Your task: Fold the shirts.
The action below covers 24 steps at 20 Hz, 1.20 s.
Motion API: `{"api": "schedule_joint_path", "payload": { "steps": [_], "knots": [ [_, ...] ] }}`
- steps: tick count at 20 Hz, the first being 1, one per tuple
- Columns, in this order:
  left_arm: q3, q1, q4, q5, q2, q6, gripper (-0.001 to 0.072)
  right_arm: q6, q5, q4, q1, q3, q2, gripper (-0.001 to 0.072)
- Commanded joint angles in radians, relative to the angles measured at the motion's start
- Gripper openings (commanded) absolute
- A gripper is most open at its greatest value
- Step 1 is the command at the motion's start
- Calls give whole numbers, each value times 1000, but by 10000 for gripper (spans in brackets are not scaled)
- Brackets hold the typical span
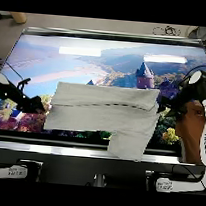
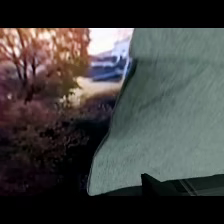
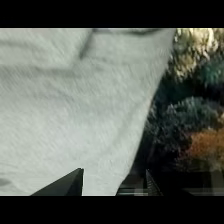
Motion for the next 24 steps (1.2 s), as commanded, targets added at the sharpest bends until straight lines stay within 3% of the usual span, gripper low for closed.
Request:
{"api": "schedule_joint_path", "payload": {
  "steps": [1, 9, 10, 12, 13, 16, 21, 24],
  "knots": [
    [-269, 13, -2, 133, 120, 22, 479, -32, -77, 10, -2, -171, 100, 428],
    [-325, -35, -20, 246, 102, 6, 479, -40, -73, -11, -2, -175, 113, 429],
    [-324, -54, -20, 268, 97, -12, 454, -64, -60, -8, -2, -179, 117, 432],
    [-324, -82, -20, 308, 97, -39, 87, -89, -63, -5, -2, -247, 154, 488],
    [-323, -90, -20, 319, 100, -39, 28, -89, -85, -5, -2, -316, 184, 488],
    [-315, -95, -19, 319, 103, -30, 27, -142, -187, 31, 10, -541, 249, 488],
    [-315, -96, -20, 299, 129, -32, 27, -151, -301, 115, 47, -678, 248, 479],
    [-315, -96, -21, 290, 145, -32, 27, -151, -370, 182, 60, -721, 248, 420]
  ]
}}
